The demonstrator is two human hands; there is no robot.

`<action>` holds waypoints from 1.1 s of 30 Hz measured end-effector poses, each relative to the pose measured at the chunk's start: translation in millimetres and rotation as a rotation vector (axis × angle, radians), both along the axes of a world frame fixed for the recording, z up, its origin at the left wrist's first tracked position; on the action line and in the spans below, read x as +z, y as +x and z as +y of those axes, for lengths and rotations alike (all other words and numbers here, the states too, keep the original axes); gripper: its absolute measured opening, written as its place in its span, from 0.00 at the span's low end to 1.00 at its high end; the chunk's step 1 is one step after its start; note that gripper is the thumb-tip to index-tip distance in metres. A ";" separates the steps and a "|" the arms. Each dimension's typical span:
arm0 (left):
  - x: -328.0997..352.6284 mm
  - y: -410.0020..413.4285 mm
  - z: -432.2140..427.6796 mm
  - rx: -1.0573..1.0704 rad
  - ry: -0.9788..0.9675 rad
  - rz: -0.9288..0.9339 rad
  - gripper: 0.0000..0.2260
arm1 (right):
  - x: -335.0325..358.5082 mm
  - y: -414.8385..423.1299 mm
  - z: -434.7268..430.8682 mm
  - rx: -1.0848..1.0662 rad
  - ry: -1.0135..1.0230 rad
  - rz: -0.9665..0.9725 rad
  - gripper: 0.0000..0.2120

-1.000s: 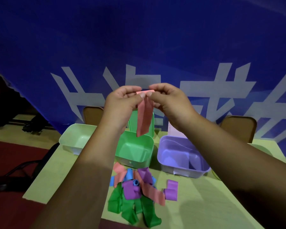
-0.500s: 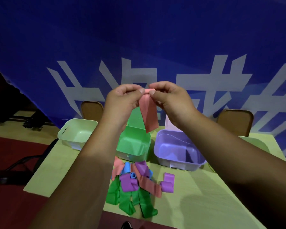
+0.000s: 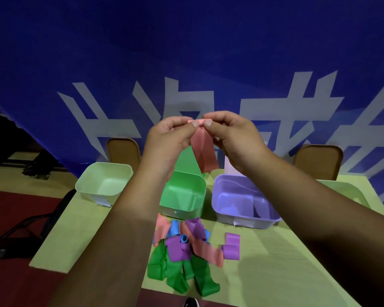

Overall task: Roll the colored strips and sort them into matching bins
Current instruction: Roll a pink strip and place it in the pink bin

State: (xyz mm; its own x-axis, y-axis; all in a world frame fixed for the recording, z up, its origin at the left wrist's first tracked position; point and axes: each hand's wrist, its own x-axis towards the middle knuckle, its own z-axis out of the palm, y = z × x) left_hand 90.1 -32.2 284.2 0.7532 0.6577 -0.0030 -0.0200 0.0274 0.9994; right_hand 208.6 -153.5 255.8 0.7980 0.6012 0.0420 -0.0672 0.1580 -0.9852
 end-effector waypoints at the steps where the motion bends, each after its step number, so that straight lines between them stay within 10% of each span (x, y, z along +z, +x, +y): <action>1: -2.4 0.5 4.6 -0.003 0.004 0.007 0.10 | -0.6 0.3 2.8 0.003 -0.005 -0.003 0.07; 33: -6.4 -7.4 99.8 -0.008 0.142 -0.007 0.12 | 8.4 -34.1 81.1 -0.147 -0.074 0.063 0.08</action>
State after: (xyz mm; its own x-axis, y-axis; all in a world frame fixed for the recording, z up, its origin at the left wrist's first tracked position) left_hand 82.7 67.6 277.8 0.7584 0.6448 0.0952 -0.0274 -0.1143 0.9931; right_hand 174.5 -72.4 264.2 0.8770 0.4777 -0.0514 -0.1112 0.0978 -0.9890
